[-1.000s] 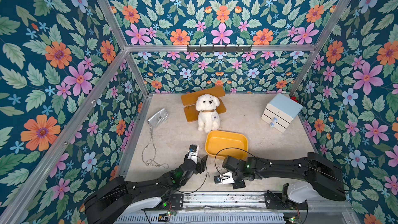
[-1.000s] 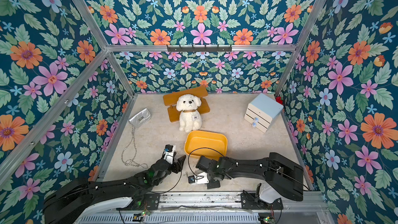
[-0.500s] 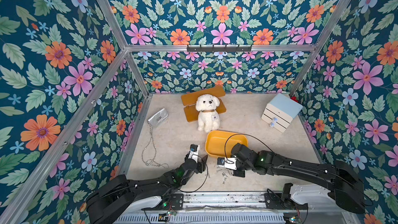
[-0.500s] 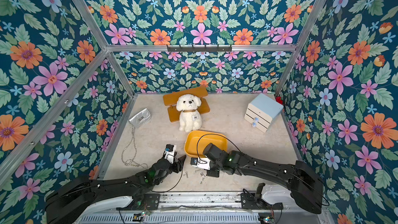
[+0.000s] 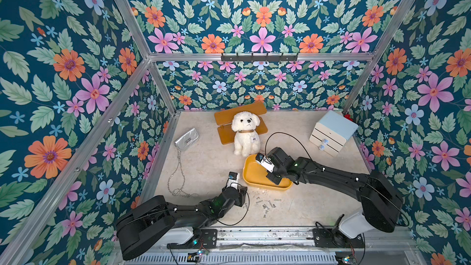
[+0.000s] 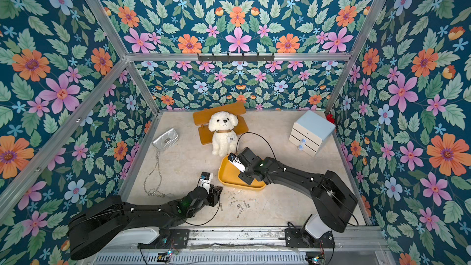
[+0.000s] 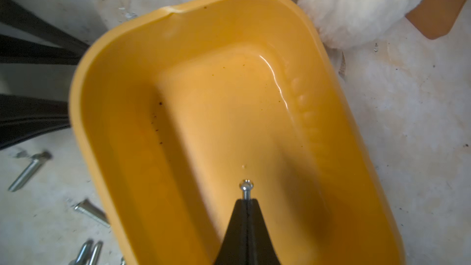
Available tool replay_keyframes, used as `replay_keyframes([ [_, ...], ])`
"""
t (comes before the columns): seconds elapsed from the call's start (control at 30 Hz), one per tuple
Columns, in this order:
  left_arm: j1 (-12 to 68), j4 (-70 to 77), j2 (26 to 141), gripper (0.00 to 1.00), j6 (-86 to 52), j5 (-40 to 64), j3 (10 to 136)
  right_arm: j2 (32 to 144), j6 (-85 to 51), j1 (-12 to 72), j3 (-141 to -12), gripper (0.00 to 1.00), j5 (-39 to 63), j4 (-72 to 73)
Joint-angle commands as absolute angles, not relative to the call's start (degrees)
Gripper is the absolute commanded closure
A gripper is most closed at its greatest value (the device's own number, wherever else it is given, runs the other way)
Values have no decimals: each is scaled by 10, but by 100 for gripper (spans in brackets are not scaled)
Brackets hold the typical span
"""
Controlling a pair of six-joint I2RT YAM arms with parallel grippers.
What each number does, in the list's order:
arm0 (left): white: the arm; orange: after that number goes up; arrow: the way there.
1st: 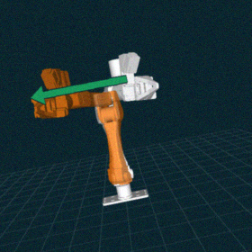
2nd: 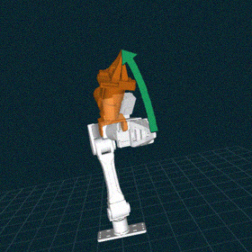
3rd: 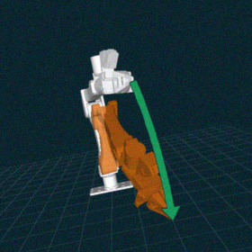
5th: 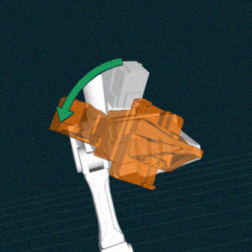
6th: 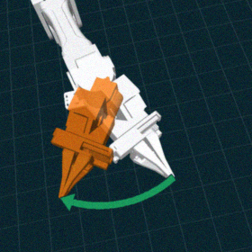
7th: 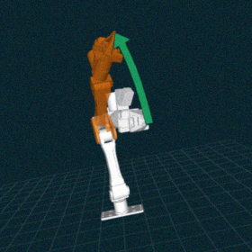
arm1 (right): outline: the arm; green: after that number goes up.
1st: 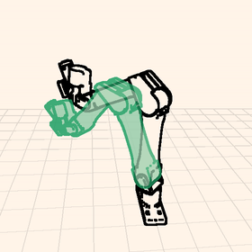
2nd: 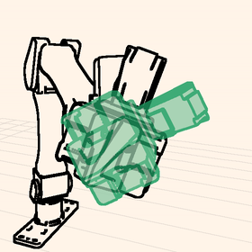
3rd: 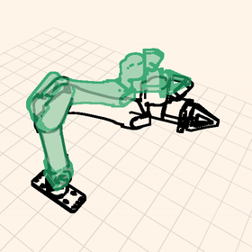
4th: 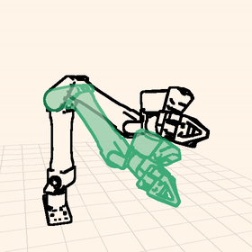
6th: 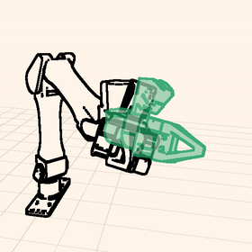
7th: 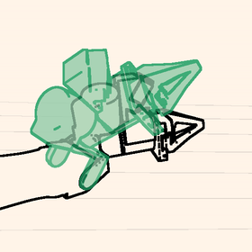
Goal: Put the screws on the desktop into the storage box
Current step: Place the screw in the storage box, then pick up the screw from the center of the board.
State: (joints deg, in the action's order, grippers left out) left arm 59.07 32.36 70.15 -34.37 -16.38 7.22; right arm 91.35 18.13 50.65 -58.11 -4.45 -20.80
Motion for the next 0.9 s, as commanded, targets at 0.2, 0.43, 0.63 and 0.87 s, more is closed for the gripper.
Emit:
replay_keyframes([
  [0.2, 616, 250, 670, 44, -365, -205, 93, 995, 136, 506, -631, 82, -73, -244],
  [0.43, 597, 260, 653, 39, -337, -224, 103, 925, 21, 526, -656, 75, -114, -281],
  [0.63, 488, 290, 572, 38, -309, -133, 80, 883, -95, 611, -658, 73, -110, -335],
  [0.87, 404, 305, 541, 40, -298, -47, 93, 875, -189, 673, -629, 74, -58, -295],
])
